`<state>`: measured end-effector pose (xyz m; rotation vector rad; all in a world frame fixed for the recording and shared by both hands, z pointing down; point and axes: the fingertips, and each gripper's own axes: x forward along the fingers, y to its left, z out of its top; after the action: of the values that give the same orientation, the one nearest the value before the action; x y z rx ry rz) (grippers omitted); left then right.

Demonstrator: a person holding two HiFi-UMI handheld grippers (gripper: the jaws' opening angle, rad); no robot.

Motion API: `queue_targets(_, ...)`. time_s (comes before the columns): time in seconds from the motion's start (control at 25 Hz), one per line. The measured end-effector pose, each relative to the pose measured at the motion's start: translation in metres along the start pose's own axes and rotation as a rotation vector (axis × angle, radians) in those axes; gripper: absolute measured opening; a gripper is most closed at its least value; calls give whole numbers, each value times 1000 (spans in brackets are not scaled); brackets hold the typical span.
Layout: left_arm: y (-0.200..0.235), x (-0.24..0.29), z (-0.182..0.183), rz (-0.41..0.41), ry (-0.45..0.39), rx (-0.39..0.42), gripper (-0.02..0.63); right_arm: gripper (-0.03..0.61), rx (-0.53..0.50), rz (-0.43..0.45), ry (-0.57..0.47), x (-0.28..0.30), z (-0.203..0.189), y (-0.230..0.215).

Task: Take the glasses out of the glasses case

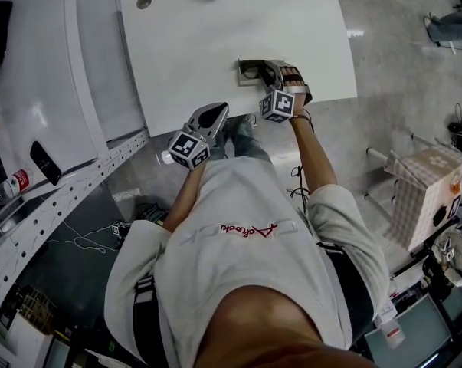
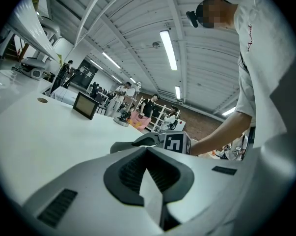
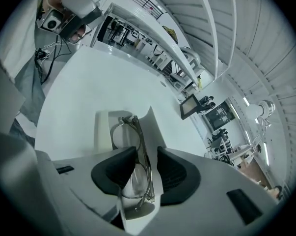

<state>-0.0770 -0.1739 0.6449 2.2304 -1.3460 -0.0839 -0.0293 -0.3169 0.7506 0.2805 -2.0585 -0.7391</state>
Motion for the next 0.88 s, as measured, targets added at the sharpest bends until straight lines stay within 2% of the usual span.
queue_targets(0.12, 1, -2, 0, 6, -4, -4, -9, 131, -6, 8, 8, 4, -1, 0)
queue_targets(0.44, 3, -3, -2, 12, -5, -9, -9, 28, -79, 27, 41, 15, -6, 3)
queue_targets(0.6, 4, -3, -2, 14, -4, -9, -9, 25, -104, 29, 42, 15, -5, 4)
queue_targets(0.88, 5, -1, 3, 6, -7, 3, -9, 23, -120, -22, 29, 5, 1, -3)
